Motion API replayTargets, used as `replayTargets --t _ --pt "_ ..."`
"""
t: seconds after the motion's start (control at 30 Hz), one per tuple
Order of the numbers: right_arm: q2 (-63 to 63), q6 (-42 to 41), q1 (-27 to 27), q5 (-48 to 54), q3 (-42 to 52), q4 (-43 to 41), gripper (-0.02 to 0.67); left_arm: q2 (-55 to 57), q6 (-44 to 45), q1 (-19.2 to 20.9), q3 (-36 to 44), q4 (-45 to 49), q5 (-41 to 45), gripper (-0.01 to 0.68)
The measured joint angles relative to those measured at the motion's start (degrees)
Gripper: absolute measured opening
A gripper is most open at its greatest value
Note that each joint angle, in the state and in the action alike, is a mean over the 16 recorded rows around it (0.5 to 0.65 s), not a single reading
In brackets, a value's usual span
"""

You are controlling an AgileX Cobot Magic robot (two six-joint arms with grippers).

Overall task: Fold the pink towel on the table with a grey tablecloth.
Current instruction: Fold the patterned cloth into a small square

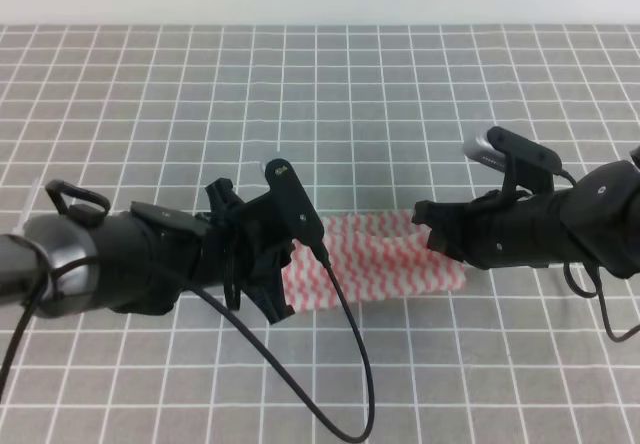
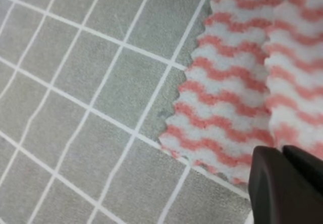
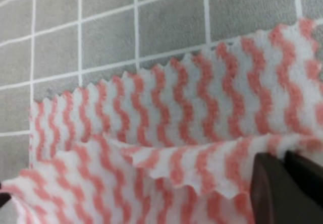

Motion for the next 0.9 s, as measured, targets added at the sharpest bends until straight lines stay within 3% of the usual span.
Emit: replayTargets --t 0.9 --pt "1.86 -0.09 -0.60 1.13 -3.39 -0.14 -0.015 2.17 -0.84 0.24 -3.66 -0.13 -1.45 -0.001"
